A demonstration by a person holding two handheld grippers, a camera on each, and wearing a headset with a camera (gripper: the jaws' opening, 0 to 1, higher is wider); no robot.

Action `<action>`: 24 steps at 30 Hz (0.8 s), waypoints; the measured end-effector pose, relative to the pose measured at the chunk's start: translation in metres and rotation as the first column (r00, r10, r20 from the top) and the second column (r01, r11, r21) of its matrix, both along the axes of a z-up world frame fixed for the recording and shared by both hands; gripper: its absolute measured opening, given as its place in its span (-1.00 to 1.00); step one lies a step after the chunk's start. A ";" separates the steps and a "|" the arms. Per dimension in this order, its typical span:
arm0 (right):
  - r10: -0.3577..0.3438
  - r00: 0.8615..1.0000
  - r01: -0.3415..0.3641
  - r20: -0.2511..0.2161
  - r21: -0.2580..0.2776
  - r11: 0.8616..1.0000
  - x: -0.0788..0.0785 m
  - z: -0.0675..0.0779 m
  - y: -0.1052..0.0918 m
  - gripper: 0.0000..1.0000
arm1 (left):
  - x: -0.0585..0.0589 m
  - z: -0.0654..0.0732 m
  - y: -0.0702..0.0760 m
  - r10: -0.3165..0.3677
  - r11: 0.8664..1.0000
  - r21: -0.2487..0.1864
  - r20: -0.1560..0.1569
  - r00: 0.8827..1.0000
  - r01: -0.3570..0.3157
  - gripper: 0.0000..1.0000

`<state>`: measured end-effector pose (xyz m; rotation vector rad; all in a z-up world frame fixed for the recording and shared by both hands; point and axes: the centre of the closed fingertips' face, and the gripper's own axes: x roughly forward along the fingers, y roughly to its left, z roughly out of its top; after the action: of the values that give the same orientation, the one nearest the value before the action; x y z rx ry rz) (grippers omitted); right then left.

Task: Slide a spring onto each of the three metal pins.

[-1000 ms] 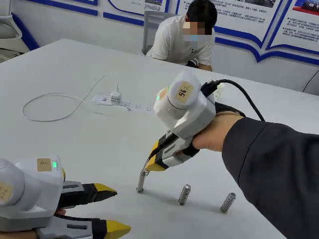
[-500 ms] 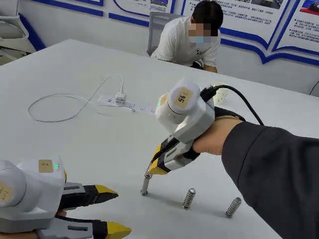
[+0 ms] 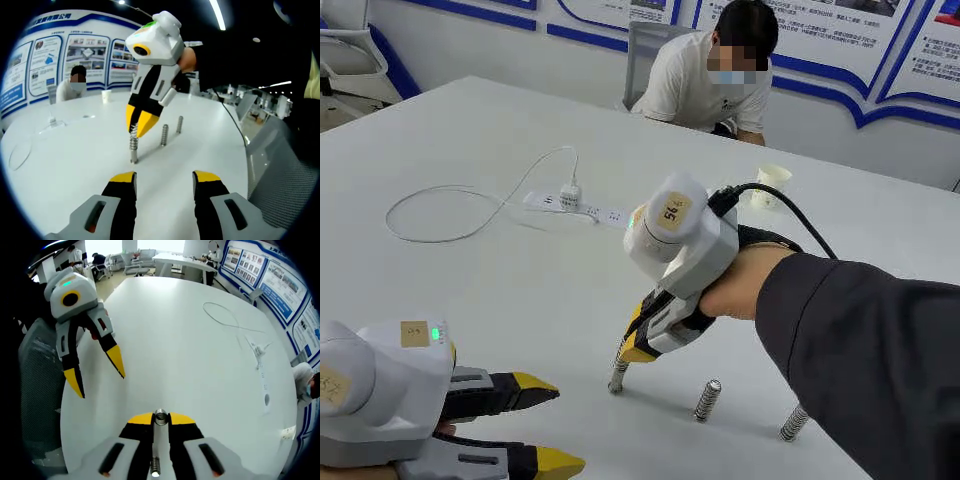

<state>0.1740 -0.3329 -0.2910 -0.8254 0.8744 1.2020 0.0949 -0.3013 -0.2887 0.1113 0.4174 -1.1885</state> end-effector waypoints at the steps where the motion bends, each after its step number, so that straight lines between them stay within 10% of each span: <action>1: 0.000 1.000 0.000 -0.003 -0.006 1.000 0.000 -0.002 0.000 -0.76 | 0.000 0.000 0.000 0.001 1.000 0.001 0.000 1.000 -0.001 -0.08; 24: 0.041 0.998 -0.044 -0.042 -0.073 0.996 -0.017 -0.025 0.007 -0.76 | 0.001 -0.002 0.002 0.008 1.000 -0.001 -0.004 1.000 -0.008 -0.09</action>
<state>0.1570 -0.3258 -0.3163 -0.8857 0.9432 1.2330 0.0963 -0.2992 -0.2911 0.1065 0.4199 -1.1814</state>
